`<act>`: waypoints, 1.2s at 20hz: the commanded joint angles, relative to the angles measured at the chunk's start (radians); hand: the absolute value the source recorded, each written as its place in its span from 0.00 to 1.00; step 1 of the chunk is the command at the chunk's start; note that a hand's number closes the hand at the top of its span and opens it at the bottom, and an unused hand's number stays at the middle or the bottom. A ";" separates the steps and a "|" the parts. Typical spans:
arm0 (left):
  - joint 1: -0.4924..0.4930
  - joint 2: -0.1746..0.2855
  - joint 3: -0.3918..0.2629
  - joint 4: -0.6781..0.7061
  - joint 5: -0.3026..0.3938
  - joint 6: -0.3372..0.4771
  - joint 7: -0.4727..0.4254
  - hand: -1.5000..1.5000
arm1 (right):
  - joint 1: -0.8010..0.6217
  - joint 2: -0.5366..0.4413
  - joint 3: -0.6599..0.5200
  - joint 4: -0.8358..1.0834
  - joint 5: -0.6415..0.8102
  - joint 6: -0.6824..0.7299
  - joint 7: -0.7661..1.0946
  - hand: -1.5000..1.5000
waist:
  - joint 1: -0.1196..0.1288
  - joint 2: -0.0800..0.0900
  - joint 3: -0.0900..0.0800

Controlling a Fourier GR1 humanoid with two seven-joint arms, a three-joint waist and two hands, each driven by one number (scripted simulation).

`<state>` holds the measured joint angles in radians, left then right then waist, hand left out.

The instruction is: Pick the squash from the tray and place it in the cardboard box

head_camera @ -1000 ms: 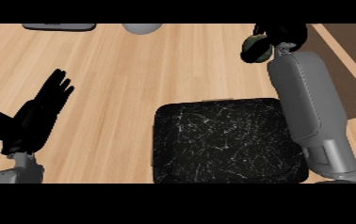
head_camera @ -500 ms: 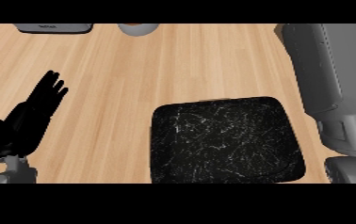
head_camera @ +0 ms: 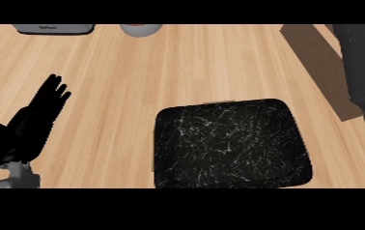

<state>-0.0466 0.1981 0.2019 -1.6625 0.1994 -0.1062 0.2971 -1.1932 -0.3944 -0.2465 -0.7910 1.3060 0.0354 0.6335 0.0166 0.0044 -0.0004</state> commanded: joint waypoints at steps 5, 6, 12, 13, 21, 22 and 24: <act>-0.022 -0.002 0.000 0.001 -0.013 0.015 0.012 0.50 | 0.050 -0.126 -0.046 0.149 -0.038 -0.103 -0.186 1.00 | -0.001 0.001 0.001; -0.018 -0.014 -0.023 -0.024 -0.026 0.015 0.007 0.50 | 0.045 -0.108 -0.038 0.158 -0.028 -0.137 -0.170 1.00 | 0.000 0.001 0.001; -0.016 0.022 0.020 -0.012 0.032 -0.030 0.030 0.50 | 0.030 -0.166 -0.100 0.368 -0.054 -0.263 -0.273 1.00 | 0.022 0.010 0.001; -0.017 -0.016 -0.026 -0.025 -0.020 0.005 0.012 0.50 | 0.051 -0.159 -0.100 0.381 -0.061 -0.284 -0.304 1.00 | 0.018 0.009 0.001; -0.003 -0.016 -0.026 -0.023 -0.015 -0.012 -0.005 0.50 | 0.084 -0.229 -0.202 0.542 -0.156 -0.208 -0.357 1.00 | 0.034 0.017 0.003; -0.031 0.017 -0.001 0.005 0.000 -0.024 0.021 0.50 | 0.101 -0.172 -0.189 0.544 -0.130 -0.282 -0.250 1.00 | 0.030 0.016 0.002; -0.027 0.016 0.009 0.025 0.001 -0.025 0.003 0.50 | 0.138 -0.221 -0.228 0.570 -0.177 -0.242 -0.327 0.00 | 0.022 0.014 0.002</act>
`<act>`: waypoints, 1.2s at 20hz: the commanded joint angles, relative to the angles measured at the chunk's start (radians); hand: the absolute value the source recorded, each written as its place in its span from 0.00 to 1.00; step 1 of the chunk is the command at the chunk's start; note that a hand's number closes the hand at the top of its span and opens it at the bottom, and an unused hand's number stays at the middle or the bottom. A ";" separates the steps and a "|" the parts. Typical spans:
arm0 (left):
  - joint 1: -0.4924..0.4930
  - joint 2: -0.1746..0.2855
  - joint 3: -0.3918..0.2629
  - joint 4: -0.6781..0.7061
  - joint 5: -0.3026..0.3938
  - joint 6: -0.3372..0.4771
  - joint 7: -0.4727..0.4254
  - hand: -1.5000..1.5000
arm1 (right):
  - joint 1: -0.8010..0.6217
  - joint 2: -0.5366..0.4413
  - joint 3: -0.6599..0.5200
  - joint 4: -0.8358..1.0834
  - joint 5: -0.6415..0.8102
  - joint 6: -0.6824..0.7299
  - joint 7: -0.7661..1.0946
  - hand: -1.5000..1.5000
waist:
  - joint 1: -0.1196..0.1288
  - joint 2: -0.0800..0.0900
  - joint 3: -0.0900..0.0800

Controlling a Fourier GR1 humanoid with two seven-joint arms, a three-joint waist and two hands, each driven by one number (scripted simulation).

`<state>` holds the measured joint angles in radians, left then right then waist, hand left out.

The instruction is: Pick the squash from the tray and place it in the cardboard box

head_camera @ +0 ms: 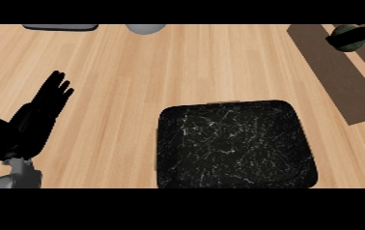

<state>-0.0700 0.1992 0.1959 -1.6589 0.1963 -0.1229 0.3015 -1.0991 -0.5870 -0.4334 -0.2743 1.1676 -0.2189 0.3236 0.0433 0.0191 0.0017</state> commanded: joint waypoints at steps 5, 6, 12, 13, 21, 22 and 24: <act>-0.024 -0.013 0.001 0.006 -0.006 0.022 0.006 0.50 | 0.051 -0.008 -0.062 0.046 -0.084 -0.010 -0.148 0.00 | -0.006 -0.003 0.001; -0.002 -0.005 -0.014 -0.026 -0.007 0.002 0.017 0.50 | 0.084 0.007 -0.087 0.037 -0.107 -0.080 -0.189 0.00 | 0.002 -0.001 0.002; 0.011 -0.013 0.005 -0.019 0.001 0.014 0.008 0.50 | 0.079 0.024 -0.262 -0.067 -0.299 -0.245 -0.288 0.00 | -0.020 -0.013 0.002; -0.019 0.002 0.020 0.006 0.005 0.018 0.020 0.50 | 0.086 0.028 -0.288 -0.080 -0.327 -0.273 -0.310 0.00 | -0.025 -0.010 0.002; 0.015 0.010 0.054 0.053 0.024 -0.019 -0.048 0.50 | 0.115 -0.084 -0.392 -0.120 -0.496 -0.173 -0.382 0.00 | -0.033 -0.015 -0.001; 0.019 0.012 0.050 0.072 0.015 -0.031 -0.072 0.50 | 0.161 -0.083 -0.415 -0.130 -0.530 -0.165 -0.421 0.00 | -0.038 -0.016 -0.001; 0.025 -0.012 0.025 0.075 -0.010 -0.015 -0.078 0.50 | 0.186 -0.123 -0.445 -0.148 -0.580 -0.111 -0.445 0.00 | -0.044 -0.017 -0.001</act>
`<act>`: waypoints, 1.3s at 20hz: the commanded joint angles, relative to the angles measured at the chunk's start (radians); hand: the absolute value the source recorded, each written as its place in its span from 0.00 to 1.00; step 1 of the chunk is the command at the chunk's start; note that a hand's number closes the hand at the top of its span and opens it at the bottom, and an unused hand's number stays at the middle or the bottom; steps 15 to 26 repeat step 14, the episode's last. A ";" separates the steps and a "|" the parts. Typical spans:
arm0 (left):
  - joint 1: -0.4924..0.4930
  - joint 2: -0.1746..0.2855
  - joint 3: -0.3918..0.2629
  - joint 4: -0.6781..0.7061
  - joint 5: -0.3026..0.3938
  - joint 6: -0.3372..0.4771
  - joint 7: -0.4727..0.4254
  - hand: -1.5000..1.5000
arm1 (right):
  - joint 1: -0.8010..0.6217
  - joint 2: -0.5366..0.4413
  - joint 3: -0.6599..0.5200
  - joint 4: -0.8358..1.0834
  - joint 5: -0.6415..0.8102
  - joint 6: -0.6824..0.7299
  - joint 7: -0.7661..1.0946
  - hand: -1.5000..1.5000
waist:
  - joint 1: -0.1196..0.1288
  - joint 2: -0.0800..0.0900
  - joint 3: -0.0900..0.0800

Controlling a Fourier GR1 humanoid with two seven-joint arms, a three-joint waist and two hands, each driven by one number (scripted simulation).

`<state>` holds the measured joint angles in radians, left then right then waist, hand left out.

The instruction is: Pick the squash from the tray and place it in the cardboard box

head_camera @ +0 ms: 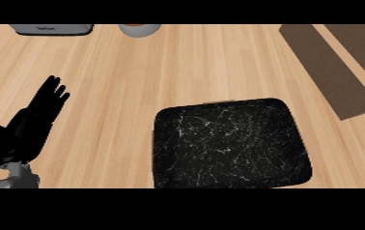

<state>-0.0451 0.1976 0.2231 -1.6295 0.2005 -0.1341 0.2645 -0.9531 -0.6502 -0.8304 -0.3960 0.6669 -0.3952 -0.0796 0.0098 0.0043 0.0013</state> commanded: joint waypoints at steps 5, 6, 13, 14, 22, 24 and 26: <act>-0.004 0.002 0.010 -0.043 0.010 0.019 0.053 0.50 | 0.128 -0.081 -0.020 -0.091 -0.152 0.181 -0.034 0.00 | -0.010 -0.006 -0.001; 0.035 0.002 0.008 -0.067 0.008 0.007 0.045 0.50 | 0.173 -0.093 -0.024 -0.101 -0.165 0.237 -0.066 0.00 | -0.012 -0.007 -0.001; -0.026 0.016 0.022 -0.015 0.018 -0.001 0.053 0.50 | 0.282 -0.118 -0.009 -0.124 -0.259 0.268 -0.142 0.00 | -0.006 -0.003 -0.001; -0.023 0.030 0.039 0.025 0.010 -0.016 0.009 0.50 | 0.259 -0.167 0.015 -0.168 -0.252 0.311 -0.059 0.00 | -0.010 -0.004 -0.002; -0.023 0.030 0.039 0.025 0.010 -0.016 0.009 0.50 | 0.259 -0.167 0.015 -0.168 -0.252 0.311 -0.059 0.00 | -0.010 -0.004 -0.002; -0.023 0.030 0.039 0.025 0.010 -0.016 0.009 0.50 | 0.259 -0.167 0.015 -0.168 -0.252 0.311 -0.059 0.00 | -0.010 -0.004 -0.002; -0.023 0.030 0.039 0.025 0.010 -0.016 0.009 0.50 | 0.259 -0.167 0.015 -0.168 -0.252 0.311 -0.059 0.00 | -0.010 -0.004 -0.002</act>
